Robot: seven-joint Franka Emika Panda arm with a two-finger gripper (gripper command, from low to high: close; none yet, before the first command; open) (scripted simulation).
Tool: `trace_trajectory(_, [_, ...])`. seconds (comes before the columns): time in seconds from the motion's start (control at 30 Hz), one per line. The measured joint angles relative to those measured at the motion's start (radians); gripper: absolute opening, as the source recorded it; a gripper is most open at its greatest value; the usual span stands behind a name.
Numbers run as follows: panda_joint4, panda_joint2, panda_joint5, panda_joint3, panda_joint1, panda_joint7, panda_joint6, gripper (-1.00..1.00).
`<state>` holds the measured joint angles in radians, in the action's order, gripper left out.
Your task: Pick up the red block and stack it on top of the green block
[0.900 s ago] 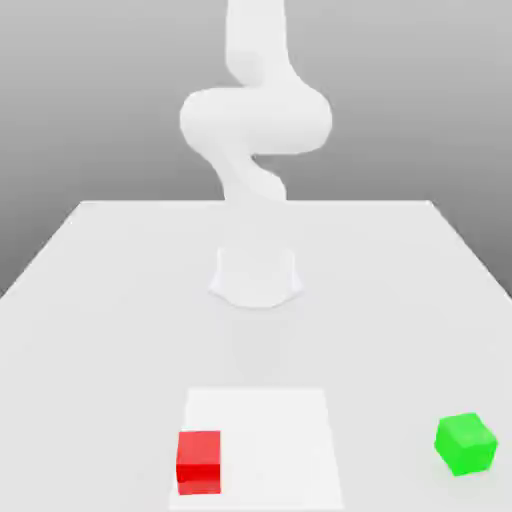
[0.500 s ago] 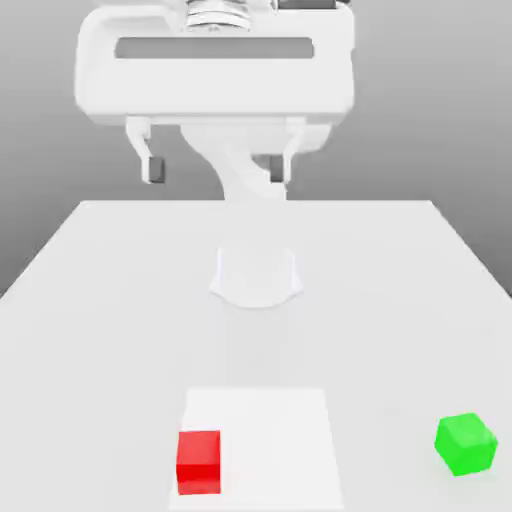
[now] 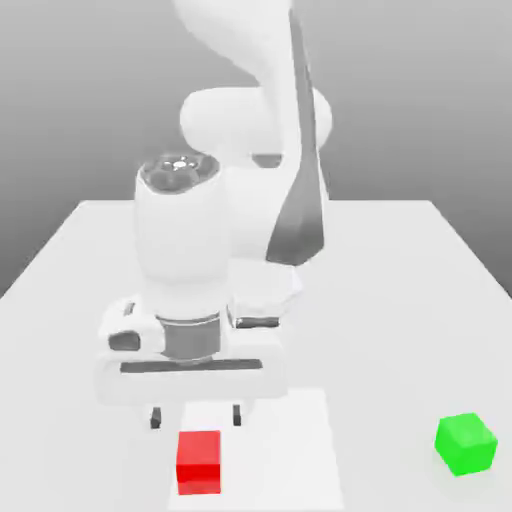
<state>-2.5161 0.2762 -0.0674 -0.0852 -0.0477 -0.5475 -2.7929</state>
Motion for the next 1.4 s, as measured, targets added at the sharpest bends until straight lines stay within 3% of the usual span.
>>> trace_trajectory(0.03, [0.005, 0.036, -0.012, 0.003, -0.001, 0.008, -0.029, 0.00])
trace_trajectory(0.07, [0.010, 0.069, -0.018, 0.012, -0.008, 0.014, -0.057, -1.00])
trace_trajectory(0.3, [0.011, 0.076, -0.018, 0.014, -0.010, 0.014, -0.062, -1.00])
trace_trajectory(0.47, [-0.012, -0.076, 0.022, -0.005, 0.007, -0.017, 0.066, -1.00])
trace_trajectory(0.9, [0.079, -0.121, 0.116, 0.277, 0.349, -0.206, 0.207, -1.00])
trace_trajectory(1.07, [0.097, 0.007, 0.188, 0.272, 0.413, -0.271, 0.098, -1.00])
trace_trajectory(1.1, [0.098, 0.031, 0.199, 0.265, 0.419, -0.279, 0.076, 1.00])
trace_trajectory(1.3, [0.099, 0.043, 0.205, 0.261, 0.422, -0.283, 0.065, 1.00])
trace_trajectory(1.4, [0.096, -0.023, 0.174, 0.278, 0.412, -0.261, 0.125, 1.00])
